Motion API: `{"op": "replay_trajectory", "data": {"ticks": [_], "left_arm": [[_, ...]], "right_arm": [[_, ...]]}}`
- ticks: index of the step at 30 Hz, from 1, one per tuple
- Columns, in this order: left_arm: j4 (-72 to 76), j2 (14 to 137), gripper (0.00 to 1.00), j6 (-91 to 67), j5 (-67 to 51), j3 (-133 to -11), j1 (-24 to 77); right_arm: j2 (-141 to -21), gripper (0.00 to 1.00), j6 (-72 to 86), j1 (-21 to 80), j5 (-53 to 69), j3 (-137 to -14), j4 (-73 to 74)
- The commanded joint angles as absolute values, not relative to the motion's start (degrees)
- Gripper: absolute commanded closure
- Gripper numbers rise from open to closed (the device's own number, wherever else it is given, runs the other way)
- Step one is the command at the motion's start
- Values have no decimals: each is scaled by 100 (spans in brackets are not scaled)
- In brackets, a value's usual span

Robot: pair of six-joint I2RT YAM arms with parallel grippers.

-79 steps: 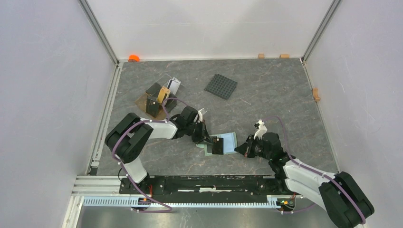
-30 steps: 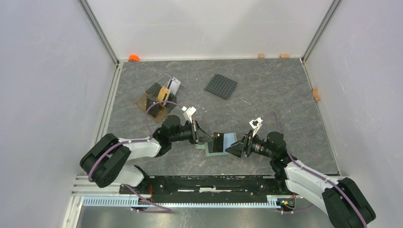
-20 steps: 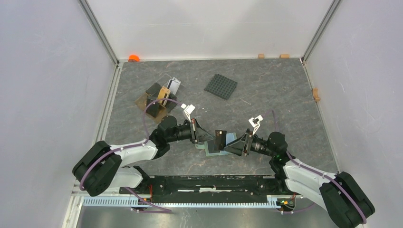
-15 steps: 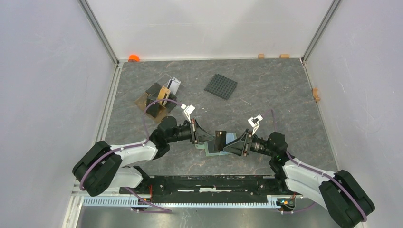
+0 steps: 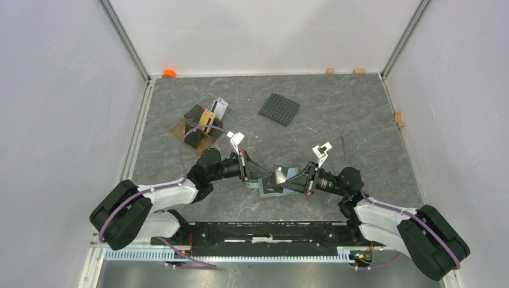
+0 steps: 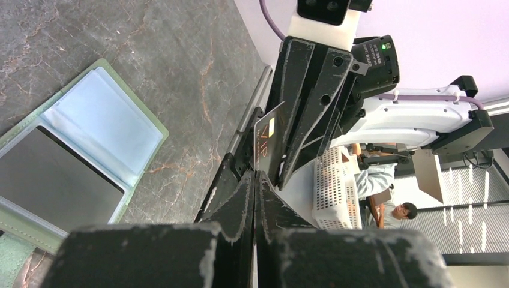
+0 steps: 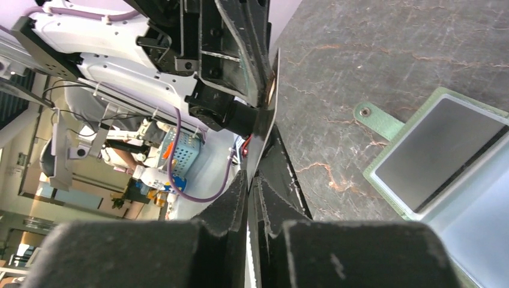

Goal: Put the credit cards into the card holder
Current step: Insert the credit card into the card holder.

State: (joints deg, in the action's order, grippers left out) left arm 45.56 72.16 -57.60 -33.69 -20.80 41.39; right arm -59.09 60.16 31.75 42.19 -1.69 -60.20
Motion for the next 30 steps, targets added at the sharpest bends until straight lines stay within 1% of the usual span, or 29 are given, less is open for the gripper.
{"op": "replay_trajectory", "data": {"ticks": [1, 3, 4, 5, 8, 10, 12, 13, 15, 17, 22, 26, 28, 30], "left_arm": [[4791, 7074, 98, -5870, -3516, -1987, 4192], [4791, 7050, 98, -5871, -3531, -1986, 4201], [4795, 7043, 98, -5887, -3561, -1986, 4201], [4790, 7046, 97, -5901, -3589, -1993, 4201], [4805, 7012, 81, -5915, -3667, -1969, 4201], [4836, 6980, 67, -5915, -3745, -1943, 4201], [4821, 6985, 58, -5894, -3874, -1942, 4201], [4781, 6994, 56, -5882, -3955, -1949, 4201], [4676, 6986, 55, -5826, -4040, -1960, 4201], [4531, 6953, 56, -5757, -4100, -1992, 4201], [4263, 6917, 68, -5627, -4170, -2122, 4210], [4264, 6946, 76, -5625, -4179, -2140, 4227], [4280, 6975, 77, -5642, -4166, -2137, 4236], [4353, 7004, 75, -5684, -4166, -2123, 4249]], "right_arm": [[-5947, 91, 6144, 3199, 4110, -419, -6697], [-5967, 96, 6138, 3199, 4088, -428, -6704], [-5977, 100, 6132, 3199, 4083, -430, -6706], [-5984, 100, 6132, 3199, 4092, -431, -6701], [-5942, 100, 6129, 3199, 4109, -407, -6678], [-5869, 100, 6083, 3199, 4135, -413, -6547], [-5780, 100, 5972, 3199, 4168, -453, -6316], [-5739, 100, 5889, 3199, 4205, -484, -6139], [-5669, 100, 5722, 3199, 4261, -585, -5739], [-5621, 100, 5455, 3199, 4341, -734, -5222], [-5622, 100, 4635, 3199, 4581, -1173, -3833], [-5656, 100, 4413, 3199, 4686, -1273, -3498], [-5714, 100, 4362, 3199, 4797, -1324, -3457], [-5777, 100, 4228, 3199, 4893, -1387, -3303]]}}
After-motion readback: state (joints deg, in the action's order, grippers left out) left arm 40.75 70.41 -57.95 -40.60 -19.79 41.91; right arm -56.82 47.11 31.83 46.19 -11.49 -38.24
